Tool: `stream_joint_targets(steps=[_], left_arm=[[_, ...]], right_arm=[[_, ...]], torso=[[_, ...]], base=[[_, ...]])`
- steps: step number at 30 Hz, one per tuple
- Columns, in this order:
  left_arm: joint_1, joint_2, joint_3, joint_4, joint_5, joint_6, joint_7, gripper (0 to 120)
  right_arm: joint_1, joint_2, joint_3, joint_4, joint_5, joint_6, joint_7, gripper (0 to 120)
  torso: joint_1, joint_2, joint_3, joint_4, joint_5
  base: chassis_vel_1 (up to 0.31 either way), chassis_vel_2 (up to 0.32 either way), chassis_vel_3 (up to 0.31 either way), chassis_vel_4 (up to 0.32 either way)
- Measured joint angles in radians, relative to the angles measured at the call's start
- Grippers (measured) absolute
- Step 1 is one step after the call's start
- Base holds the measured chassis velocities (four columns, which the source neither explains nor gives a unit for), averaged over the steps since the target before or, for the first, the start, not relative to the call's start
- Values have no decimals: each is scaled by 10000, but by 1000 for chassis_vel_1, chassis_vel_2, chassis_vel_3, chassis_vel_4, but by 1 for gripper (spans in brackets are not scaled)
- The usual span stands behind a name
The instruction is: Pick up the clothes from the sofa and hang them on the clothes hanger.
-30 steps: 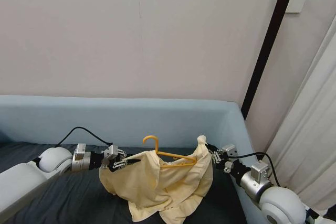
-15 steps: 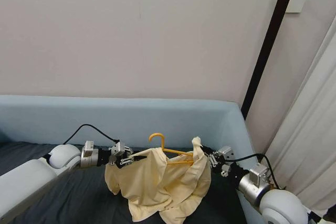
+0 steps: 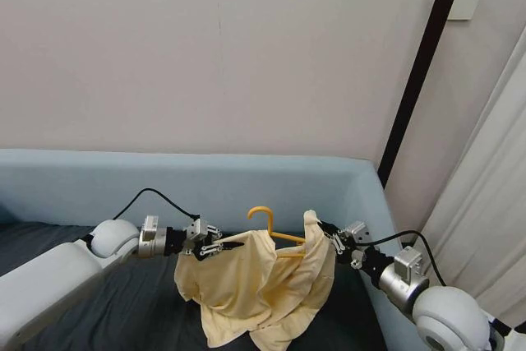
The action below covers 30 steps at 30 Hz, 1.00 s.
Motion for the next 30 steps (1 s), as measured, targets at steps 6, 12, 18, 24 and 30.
stream_joint_targets(steps=[6, 12, 18, 24, 30], left_arm=[[-114, -596, 103, 166, 52, 148, -556, 8], [-302, -883, 164, 203, -326, 245, -958, 8], [-600, -876, 245, 80, -722, 338, -1152, 8], [-527, -778, 240, -314, -859, 389, -1361, 8], [-308, -397, 8, -536, -1097, 335, -1505, 8]], right_arm=[[339, -410, -29, 372, 188, -95, 206, 0], [750, -529, -129, 628, 532, -204, 442, 0], [1149, -546, -304, 1131, 892, -336, 535, 0], [1585, -372, -498, 1267, 912, -504, 653, 0], [1086, -336, -462, 1113, 268, -508, 397, 0]], torso=[[0, 0, 0, 1, 0], [0, 0, 0, 1, 0], [1, -1, 0, 2, -1], [0, 0, 0, 2, -3], [1, 0, 0, 3, 0]], base=[[0, 0, 0, 0], [0, 0, 0, 0], [0, 0, 0, 0], [0, 0, 0, 0], [0, 0, 0, 0]])
